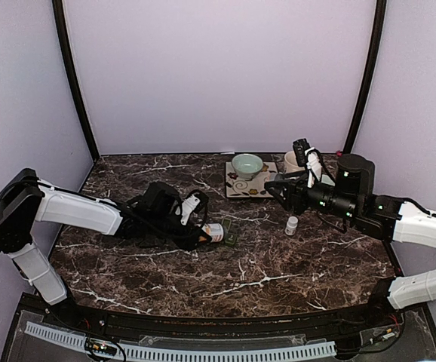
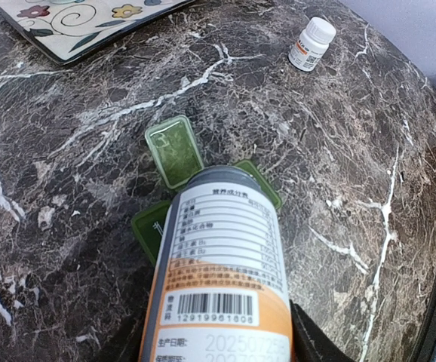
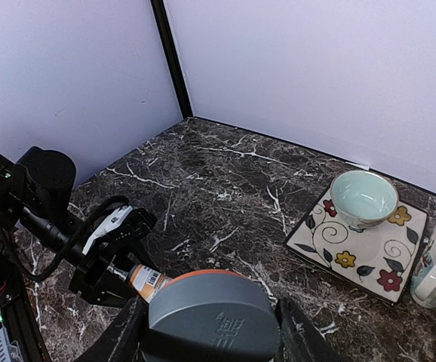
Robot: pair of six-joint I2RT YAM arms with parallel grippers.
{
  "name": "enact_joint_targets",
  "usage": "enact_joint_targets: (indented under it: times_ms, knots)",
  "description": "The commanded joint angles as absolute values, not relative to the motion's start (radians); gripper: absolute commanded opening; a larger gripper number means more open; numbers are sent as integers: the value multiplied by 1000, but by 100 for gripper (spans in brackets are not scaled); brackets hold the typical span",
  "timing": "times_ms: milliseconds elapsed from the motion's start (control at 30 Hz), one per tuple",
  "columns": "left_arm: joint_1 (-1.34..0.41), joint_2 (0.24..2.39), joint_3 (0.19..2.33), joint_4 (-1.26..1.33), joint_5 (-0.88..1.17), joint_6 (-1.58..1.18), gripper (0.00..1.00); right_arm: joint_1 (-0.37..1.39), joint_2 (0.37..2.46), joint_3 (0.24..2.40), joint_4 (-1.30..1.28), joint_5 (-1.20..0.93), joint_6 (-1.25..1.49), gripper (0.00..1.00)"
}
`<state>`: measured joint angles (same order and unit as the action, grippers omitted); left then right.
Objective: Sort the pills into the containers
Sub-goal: Pour the pill into the compartment of the pill container.
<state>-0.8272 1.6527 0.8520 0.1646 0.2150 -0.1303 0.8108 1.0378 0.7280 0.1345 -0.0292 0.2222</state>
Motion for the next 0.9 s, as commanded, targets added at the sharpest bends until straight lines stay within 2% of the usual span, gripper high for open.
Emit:
enact_joint_targets:
  times_ms: [0,200,867]
  knots:
    - [-839,1602,884,160,201,-110,0,808,1036,730,178,-36,229,4]
    - [-839,1600,874,175,200,-120,0,808,1037,729,180,-38,230,4]
    - [-839,1532,672,469,190,-230,0,810,1031,729,176,-46,235,4]
